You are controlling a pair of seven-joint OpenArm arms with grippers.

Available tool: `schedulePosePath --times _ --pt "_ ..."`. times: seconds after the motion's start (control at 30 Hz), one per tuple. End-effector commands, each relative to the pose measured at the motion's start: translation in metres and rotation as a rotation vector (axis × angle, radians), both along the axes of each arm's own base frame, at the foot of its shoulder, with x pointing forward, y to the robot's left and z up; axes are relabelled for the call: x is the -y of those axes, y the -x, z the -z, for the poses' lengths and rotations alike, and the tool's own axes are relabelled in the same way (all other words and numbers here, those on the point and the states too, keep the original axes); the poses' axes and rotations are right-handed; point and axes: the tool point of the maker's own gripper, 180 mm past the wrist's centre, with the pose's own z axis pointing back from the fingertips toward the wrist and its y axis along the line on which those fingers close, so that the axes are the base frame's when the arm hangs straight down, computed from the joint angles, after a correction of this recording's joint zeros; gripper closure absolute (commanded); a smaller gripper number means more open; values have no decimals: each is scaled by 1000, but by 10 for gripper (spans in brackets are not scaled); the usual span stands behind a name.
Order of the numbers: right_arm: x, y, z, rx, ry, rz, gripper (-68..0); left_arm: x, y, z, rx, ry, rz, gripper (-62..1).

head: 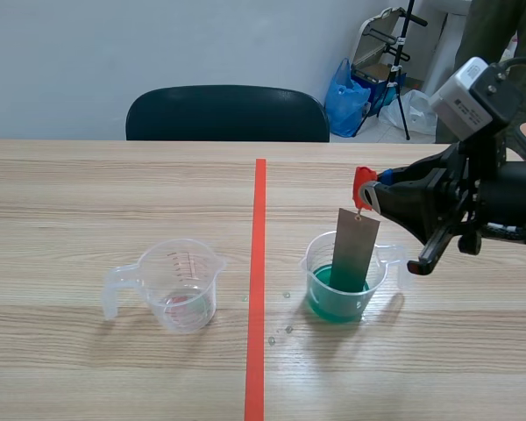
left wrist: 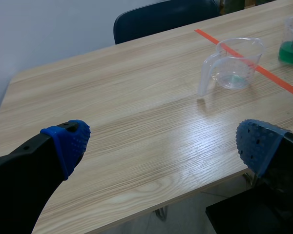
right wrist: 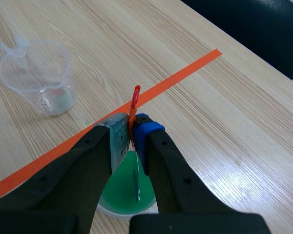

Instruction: Do the redox reaction experiment

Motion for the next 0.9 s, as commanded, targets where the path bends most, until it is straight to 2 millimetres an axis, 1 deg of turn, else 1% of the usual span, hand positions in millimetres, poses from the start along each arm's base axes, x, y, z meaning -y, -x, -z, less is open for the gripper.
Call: schedulePosePath --times 0.0,0.63,0.73,0.87 --pt "2 -3 -4 14 14 -4 -8 3 -2 -6 34 23 3 -623" --pt "2 -3 -5 14 14 -4 -8 3 -2 -6 34 23 3 -623" --pt "0 -2 -7 22 7 -9 -8 3 -2 -6 34 23 3 -623" --pt "-8 1 -18 47 -2 -33 -8 3 -2 -6 34 23 3 -623"
